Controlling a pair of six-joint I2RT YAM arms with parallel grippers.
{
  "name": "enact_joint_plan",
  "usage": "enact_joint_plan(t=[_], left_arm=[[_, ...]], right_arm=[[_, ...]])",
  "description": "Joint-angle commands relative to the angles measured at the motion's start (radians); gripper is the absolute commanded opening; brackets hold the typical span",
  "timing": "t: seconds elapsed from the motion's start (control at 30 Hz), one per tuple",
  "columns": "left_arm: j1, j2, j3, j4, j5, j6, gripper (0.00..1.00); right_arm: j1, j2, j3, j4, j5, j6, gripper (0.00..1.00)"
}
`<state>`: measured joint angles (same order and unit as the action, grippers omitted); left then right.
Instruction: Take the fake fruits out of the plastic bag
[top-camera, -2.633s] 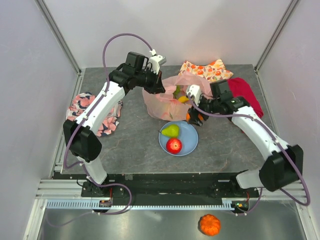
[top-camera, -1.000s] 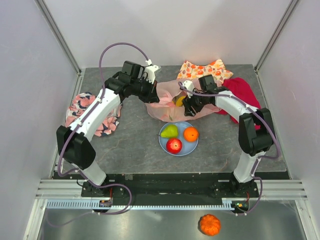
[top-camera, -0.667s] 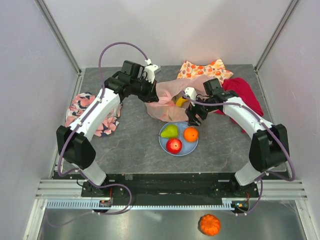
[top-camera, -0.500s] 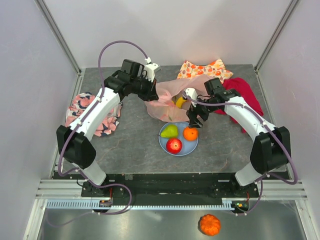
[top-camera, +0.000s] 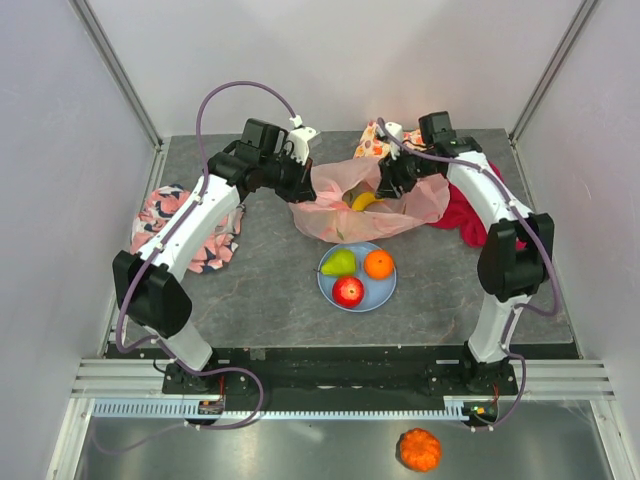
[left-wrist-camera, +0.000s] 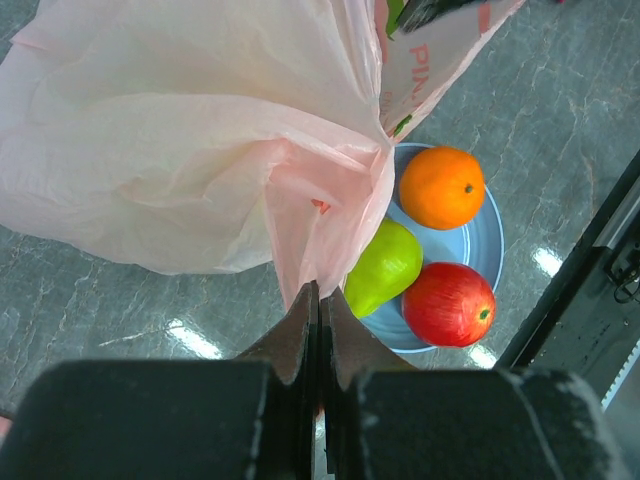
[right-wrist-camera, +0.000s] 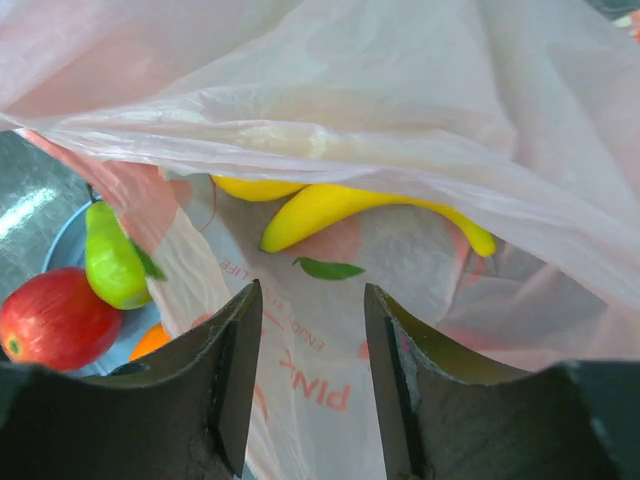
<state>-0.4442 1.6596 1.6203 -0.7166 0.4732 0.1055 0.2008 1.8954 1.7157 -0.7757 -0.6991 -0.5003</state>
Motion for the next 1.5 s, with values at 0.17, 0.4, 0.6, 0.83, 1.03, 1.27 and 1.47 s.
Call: enact_joint_plan(t=[0.17, 0.4, 0.6, 0.83, 1.03, 1.27, 1.47], left_arm=[[0.007, -0.023, 0.010, -0.004, -0.008, 0.031, 0.01], [0.007, -0.011, 0.012, -0.004, -0.002, 0.031, 0.02], [0.009, 0.005, 0.024, -0.003, 0.005, 0.031, 0.02], [0.007, 0.014, 0.036, -0.003, 0.002, 0.033, 0.02], [0.009, 0.023, 0.041, -0.004, 0.004, 0.036, 0.02], [0.009, 0.042, 0.061, -0.004, 0.018, 0.030, 0.02], [0.009, 0.045, 0.069, -0.004, 0.016, 0.033, 0.02]], right_arm=[[0.186, -0.226, -0.402, 0.204, 0.219, -0.103, 0.52], [0.187, -0.288, -0.455, 0.219, 0.243, -0.087, 0.54], [0.158, -0.115, -0.239, 0.273, 0.309, -0.075, 0.55], [0.158, 0.149, -0.052, 0.322, 0.407, -0.167, 0.66], [0.144, 0.284, 0.079, 0.266, 0.437, -0.251, 0.75], [0.129, 0.415, 0.220, 0.138, 0.342, -0.328, 0.81], [0.111, 0.424, 0.223, 0.027, 0.247, -0.354, 0.51]])
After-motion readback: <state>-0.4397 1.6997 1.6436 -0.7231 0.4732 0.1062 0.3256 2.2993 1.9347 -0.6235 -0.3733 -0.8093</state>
